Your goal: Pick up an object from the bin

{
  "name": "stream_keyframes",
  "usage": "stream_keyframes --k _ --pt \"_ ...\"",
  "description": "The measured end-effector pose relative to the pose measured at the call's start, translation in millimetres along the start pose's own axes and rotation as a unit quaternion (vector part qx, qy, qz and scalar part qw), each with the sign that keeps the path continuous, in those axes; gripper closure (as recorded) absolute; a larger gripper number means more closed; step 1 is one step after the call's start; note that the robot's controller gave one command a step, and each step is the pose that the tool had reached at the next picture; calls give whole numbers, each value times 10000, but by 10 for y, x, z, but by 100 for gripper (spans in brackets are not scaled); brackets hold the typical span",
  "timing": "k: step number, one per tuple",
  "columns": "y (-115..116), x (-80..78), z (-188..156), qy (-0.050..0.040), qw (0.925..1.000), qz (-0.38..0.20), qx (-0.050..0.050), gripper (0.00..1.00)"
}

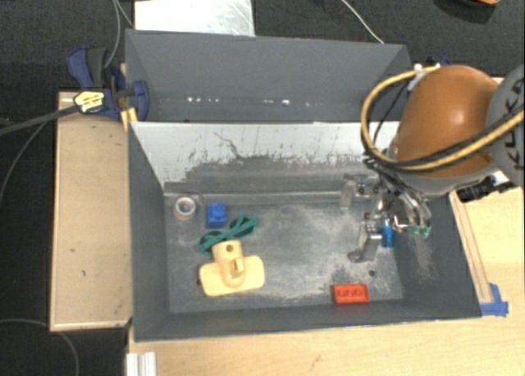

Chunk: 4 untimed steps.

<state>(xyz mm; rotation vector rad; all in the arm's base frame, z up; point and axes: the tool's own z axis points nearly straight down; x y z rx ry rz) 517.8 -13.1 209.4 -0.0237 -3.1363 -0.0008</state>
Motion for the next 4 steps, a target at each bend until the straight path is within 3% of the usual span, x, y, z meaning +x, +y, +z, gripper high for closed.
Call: stream_keyframes --k 1,2,3,4 --pt "0 -14 -46 -42 10000 -3 1 0" --pt "220 -40 785 -46 9992 -393 0 0" --pt "456 -176 1282 -38 9998 -215 -5 0" --pt "881 -444 1317 -69 10000 31 -18 0"
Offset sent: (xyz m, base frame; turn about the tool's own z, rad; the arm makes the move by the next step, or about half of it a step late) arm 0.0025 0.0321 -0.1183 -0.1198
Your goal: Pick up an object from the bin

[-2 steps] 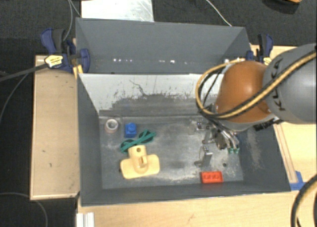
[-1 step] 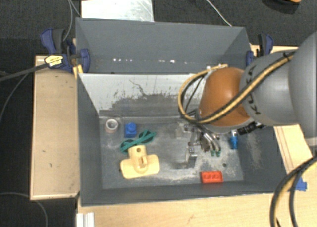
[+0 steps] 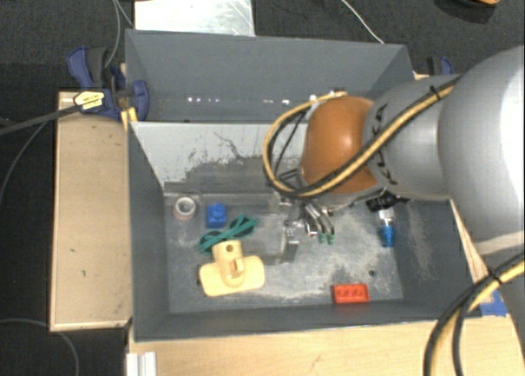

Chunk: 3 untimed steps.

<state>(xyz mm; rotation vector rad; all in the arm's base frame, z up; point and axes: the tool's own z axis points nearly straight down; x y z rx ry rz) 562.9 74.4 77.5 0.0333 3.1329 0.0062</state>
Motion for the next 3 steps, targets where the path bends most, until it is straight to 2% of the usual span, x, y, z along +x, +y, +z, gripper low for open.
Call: stream_keyframes --k 1,2,3 --pt "264 -161 -5 0 9978 -662 1 0" --pt "696 -134 72 -22 9998 -210 -15 0" --pt "1129 -222 70 -27 9951 -984 -10 0"
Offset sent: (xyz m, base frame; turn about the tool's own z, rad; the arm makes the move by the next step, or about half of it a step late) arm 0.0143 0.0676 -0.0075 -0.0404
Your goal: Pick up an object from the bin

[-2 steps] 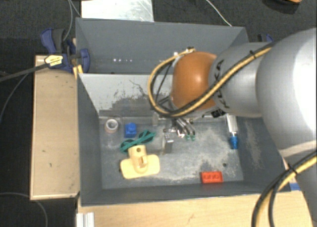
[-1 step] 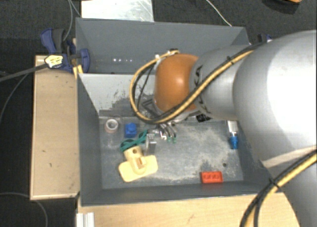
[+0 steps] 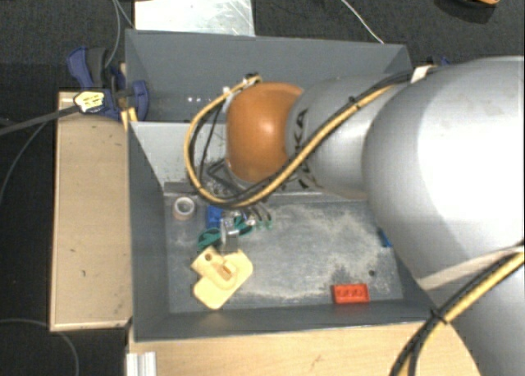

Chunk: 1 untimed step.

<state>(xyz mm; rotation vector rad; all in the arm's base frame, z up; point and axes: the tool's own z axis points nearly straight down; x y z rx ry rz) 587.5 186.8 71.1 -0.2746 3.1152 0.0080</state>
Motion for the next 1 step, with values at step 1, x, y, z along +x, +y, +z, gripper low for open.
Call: stream_keyframes --k 1 --pt "-309 154 -4 -14 9878 -1554 -6 100"
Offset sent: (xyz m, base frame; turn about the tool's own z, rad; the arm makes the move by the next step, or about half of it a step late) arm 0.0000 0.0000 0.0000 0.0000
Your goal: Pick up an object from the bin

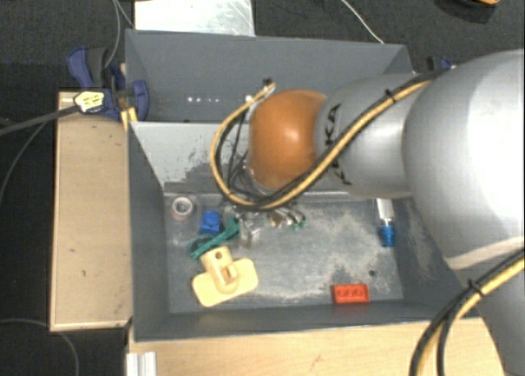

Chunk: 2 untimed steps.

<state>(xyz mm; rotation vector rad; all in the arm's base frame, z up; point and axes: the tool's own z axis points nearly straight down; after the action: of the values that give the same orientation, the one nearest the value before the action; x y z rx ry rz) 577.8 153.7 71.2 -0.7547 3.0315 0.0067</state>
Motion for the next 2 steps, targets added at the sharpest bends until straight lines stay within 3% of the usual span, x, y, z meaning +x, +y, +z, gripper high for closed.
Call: stream_keyframes --k 1,2 --pt "0 0 0 0 10000 3 0 100" --pt "-40 -41 -1082 -19 9999 124 2 100"
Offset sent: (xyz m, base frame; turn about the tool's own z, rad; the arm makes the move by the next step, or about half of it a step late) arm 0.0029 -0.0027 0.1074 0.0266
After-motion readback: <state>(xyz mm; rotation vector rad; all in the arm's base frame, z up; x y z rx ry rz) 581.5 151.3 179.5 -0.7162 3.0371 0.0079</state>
